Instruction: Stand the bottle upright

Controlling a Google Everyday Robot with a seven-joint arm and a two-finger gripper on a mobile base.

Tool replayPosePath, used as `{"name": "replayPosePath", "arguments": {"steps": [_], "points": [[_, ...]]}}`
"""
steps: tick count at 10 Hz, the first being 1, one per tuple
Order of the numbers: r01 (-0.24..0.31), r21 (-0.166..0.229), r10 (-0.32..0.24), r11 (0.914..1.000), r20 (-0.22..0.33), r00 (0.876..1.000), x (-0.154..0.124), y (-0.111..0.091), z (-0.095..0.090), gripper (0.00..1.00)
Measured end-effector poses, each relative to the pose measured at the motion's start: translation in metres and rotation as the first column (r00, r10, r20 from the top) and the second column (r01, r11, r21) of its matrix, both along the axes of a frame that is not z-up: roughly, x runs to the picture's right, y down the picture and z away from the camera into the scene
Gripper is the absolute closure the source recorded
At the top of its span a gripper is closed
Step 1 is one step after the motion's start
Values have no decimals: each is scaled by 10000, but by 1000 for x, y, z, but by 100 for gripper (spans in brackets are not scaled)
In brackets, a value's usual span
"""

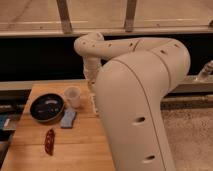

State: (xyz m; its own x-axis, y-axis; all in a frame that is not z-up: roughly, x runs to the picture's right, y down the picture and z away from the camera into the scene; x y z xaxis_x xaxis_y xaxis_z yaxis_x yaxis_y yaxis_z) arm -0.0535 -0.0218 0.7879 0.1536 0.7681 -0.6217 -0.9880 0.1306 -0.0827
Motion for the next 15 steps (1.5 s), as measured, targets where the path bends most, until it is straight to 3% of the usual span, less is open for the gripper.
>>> {"name": "replayPosePath", "arguments": {"steps": [3,9,15], "points": [[-166,44,166,9999,-53,9998,4,-3,9,100],[-488,293,475,9984,436,9979,-4,-17,24,100],[-573,200,560,9982,575,9968,-2,-1,37,100]]}}
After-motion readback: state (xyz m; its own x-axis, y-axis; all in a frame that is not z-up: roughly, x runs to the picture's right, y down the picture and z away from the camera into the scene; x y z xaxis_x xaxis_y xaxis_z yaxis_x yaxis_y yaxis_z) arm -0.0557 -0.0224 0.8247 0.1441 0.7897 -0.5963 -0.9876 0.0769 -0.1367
